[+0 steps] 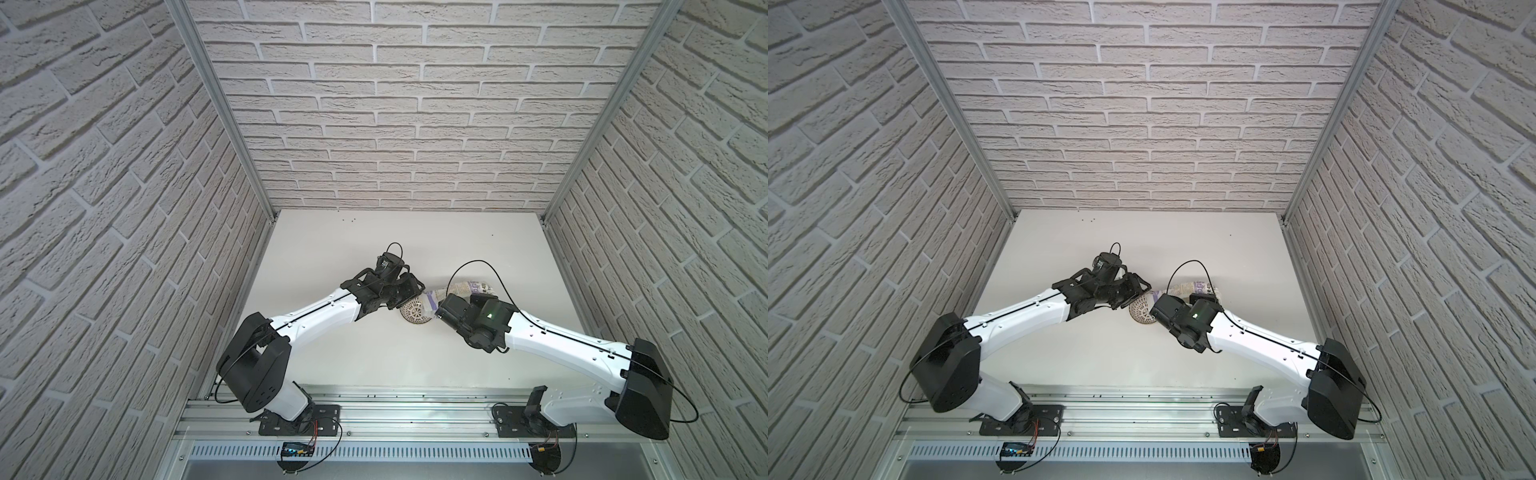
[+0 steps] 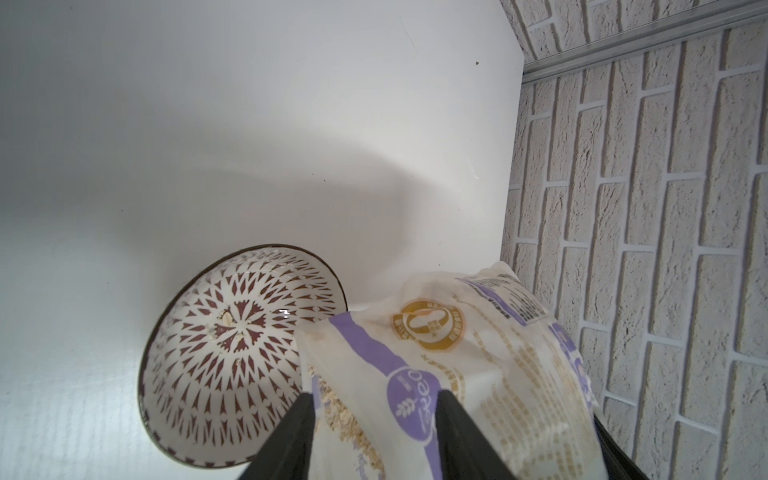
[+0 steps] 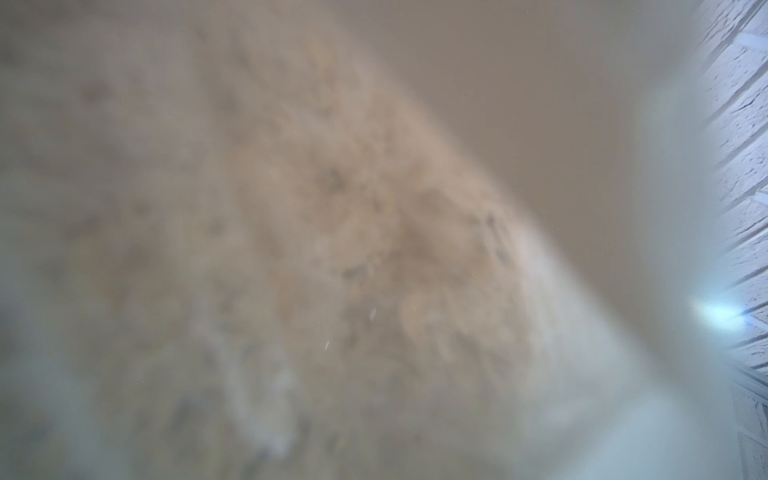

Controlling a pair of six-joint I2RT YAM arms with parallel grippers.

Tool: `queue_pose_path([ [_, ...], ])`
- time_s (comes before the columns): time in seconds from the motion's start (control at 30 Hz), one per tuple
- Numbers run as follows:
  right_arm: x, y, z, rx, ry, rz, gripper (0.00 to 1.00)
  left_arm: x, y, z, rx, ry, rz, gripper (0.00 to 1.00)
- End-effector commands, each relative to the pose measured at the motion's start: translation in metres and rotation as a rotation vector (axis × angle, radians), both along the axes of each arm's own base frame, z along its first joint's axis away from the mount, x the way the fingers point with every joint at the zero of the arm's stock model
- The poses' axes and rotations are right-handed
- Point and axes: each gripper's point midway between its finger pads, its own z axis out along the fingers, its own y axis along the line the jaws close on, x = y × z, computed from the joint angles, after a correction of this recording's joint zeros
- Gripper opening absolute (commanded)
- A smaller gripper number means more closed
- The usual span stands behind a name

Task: Pour the oats into the breakfast bowl
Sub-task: Pour the oats into the bowl.

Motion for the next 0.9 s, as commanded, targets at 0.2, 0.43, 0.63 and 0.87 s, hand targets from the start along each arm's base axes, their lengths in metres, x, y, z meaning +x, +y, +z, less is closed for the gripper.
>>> queue_pose_path([
  [0.2, 0.014, 0.003, 0.039, -0.019, -0.234, -0.031, 0.04, -0.001, -0.006, -0.001, -0.027, 0.007, 0.015, 0.51],
  [0.43, 0.017, 0.004, 0.043, -0.04, -0.264, -0.033, 0.04, -0.003, -0.01, -0.006, -0.028, 0.024, 0.009, 0.51],
  [0.63, 0.019, 0.005, 0.044, -0.072, -0.277, -0.031, 0.04, -0.004, -0.012, -0.01, -0.03, 0.037, 0.006, 0.51],
  [0.87, 0.021, 0.007, 0.05, -0.1, -0.299, -0.035, 0.03, -0.004, -0.013, -0.02, -0.02, 0.061, 0.007, 0.49],
])
